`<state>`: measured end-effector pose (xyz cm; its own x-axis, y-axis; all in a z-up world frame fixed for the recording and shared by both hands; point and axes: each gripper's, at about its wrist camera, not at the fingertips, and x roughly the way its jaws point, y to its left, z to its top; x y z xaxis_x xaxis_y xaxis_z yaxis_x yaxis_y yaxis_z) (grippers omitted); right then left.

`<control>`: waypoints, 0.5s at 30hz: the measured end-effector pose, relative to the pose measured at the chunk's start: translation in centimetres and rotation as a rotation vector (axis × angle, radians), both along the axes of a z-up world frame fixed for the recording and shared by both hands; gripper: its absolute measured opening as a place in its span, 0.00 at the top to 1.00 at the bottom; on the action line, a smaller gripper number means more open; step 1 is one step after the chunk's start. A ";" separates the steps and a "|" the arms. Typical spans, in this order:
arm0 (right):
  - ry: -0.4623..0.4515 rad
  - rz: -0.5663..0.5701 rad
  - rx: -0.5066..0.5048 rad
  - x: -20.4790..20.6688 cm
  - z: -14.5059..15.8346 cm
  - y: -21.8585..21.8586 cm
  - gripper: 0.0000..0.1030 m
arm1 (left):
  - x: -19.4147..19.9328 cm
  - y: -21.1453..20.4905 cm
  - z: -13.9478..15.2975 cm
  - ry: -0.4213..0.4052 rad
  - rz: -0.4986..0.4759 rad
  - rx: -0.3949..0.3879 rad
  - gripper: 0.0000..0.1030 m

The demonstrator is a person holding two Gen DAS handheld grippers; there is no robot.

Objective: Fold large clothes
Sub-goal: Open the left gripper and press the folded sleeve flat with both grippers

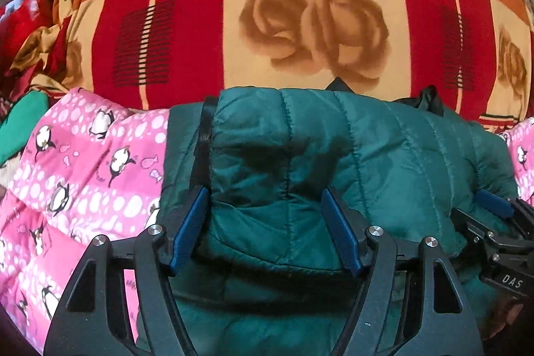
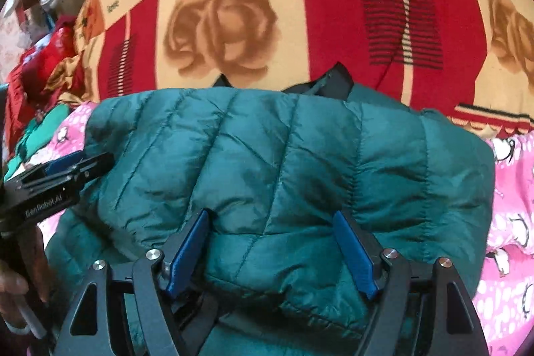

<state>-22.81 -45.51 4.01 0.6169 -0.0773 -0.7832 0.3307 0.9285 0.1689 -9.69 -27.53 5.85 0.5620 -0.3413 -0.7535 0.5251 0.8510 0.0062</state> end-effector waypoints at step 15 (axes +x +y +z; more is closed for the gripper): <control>-0.028 -0.098 -0.049 -1.6 3.1 -5.8 0.28 | 0.8 -0.7 -1.1 0.003 0.010 -0.008 0.24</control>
<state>-24.40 -51.27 7.15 0.6262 -0.1756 -0.7596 0.4158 0.8994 0.1349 -8.86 -28.18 4.73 0.5629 -0.3416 -0.7526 0.5169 0.8560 -0.0019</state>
